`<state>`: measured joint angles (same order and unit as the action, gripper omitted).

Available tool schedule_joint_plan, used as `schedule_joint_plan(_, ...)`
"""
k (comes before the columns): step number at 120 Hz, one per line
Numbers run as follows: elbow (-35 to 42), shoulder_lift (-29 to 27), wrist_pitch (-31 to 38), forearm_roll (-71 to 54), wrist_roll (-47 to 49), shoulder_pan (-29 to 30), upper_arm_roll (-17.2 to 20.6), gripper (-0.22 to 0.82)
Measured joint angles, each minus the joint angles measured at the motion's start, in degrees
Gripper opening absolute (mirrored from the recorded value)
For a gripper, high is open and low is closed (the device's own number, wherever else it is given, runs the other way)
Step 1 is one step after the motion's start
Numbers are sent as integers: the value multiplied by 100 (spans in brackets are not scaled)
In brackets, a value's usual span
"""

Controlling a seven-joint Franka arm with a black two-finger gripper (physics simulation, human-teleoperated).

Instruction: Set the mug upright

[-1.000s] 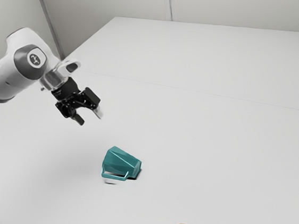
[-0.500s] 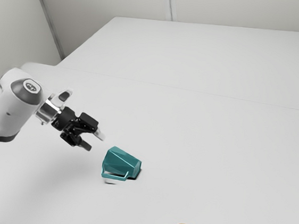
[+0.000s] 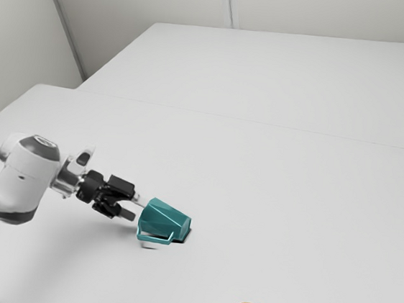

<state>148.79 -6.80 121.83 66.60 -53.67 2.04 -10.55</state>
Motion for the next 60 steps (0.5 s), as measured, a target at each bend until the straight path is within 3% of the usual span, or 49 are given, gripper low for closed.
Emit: schedule_joint_plan(60,64,161,-28,704,-1554,-181,-9,59)
